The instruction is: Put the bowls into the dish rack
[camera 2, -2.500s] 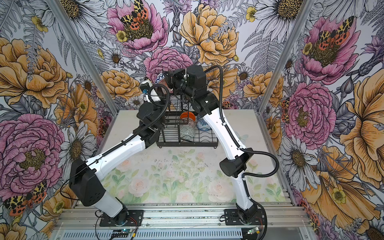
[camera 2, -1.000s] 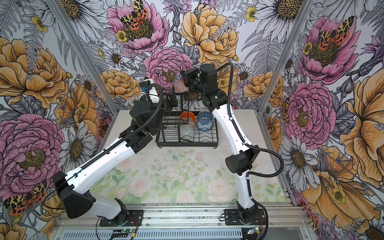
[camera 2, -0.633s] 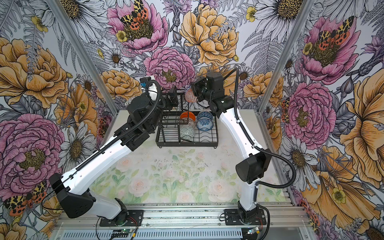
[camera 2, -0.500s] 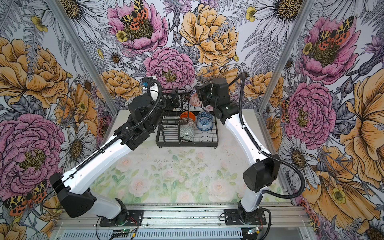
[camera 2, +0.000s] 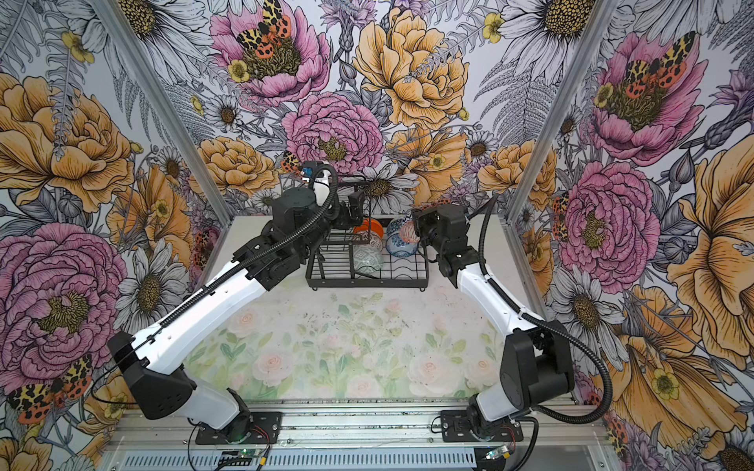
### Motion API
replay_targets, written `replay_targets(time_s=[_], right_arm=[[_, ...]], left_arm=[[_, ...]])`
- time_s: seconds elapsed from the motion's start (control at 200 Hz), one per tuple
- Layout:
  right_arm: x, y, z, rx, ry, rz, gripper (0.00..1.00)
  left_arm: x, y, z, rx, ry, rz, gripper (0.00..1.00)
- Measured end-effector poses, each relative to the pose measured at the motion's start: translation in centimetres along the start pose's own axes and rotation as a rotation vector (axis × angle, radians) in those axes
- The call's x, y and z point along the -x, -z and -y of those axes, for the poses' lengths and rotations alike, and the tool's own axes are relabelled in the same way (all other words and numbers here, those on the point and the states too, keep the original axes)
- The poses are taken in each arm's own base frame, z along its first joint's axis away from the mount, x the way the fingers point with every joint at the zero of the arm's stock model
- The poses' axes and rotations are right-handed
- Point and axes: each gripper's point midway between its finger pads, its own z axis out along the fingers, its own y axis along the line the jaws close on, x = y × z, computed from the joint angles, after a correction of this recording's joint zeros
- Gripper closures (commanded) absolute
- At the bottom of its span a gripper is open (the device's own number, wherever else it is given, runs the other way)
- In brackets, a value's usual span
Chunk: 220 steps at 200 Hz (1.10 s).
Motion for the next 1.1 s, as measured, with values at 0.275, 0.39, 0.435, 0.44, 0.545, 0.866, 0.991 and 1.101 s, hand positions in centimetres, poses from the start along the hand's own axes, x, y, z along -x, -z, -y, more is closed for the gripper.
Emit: replay_targets(time_s=[0.275,0.39,0.435,0.44,0.545,0.866,0.991,1.101], right_arm=[[-0.3,1.4,1.5,0.057,0.008,0.009,1.0],[-0.4,1.4,2.5,0.053,0.008,0.011,1.0],[-0.4,1.4,2.8,0.049,0.008,0.014,1.0],[-0.4,1.4,2.8,0.049,0.008,0.015,1.0],[-0.3,1.4,3.2,0.053,0.008,0.024,1.0],[-0.1,1.0,3.8,0.087,0.003,0.042,1.0],[-0.2,0.2,4.1,0.102,0.005,0.038,1.0],[-0.7,-0.9,5.1,0.099,0.004,0.025,1.0]], left_arm=[[-4.9,-0.5,0.6,-0.028,-0.026,-0.175,0.01],[-6.7,-0.2,1.2,-0.05,-0.042,-0.23,0.01],[-7.4,-0.1,1.6,-0.059,-0.049,-0.248,0.01],[-7.6,-0.1,1.6,-0.061,-0.051,-0.251,0.01],[-9.6,0.2,2.2,-0.076,-0.072,-0.297,0.01],[-16.1,1.4,3.4,-0.107,-0.136,-0.405,0.01],[-17.6,1.6,3.1,-0.108,-0.138,-0.393,0.01],[-18.6,1.7,2.6,-0.104,-0.141,-0.364,0.01]])
